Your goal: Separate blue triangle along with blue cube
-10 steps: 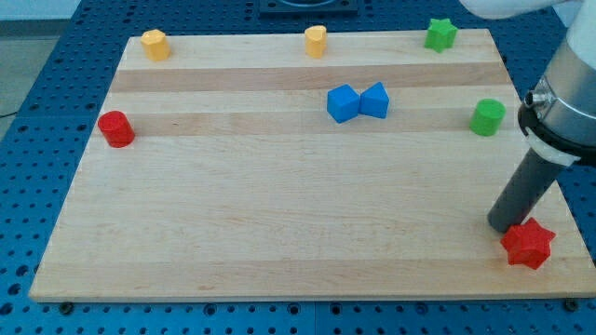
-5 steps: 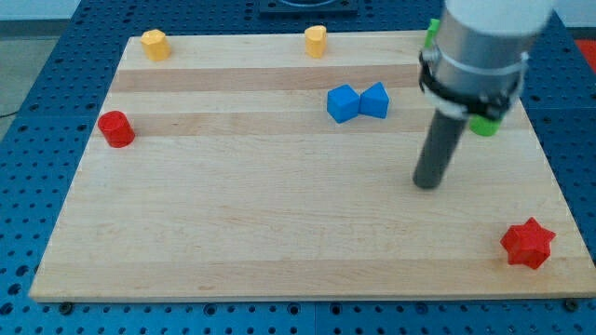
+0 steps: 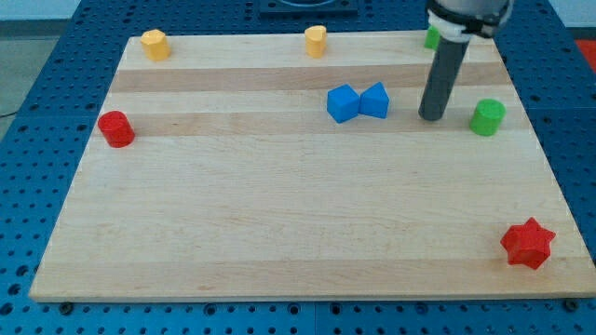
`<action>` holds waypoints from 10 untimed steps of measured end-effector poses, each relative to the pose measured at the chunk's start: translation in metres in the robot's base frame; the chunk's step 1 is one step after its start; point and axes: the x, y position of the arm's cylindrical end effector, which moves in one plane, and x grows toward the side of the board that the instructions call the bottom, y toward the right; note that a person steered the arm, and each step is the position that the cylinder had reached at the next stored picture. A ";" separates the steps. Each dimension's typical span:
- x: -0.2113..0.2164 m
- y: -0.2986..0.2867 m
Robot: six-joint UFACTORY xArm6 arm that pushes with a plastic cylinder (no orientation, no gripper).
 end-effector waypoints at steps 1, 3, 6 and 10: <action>-0.028 0.000; -0.066 -0.062; -0.030 -0.103; 0.004 -0.163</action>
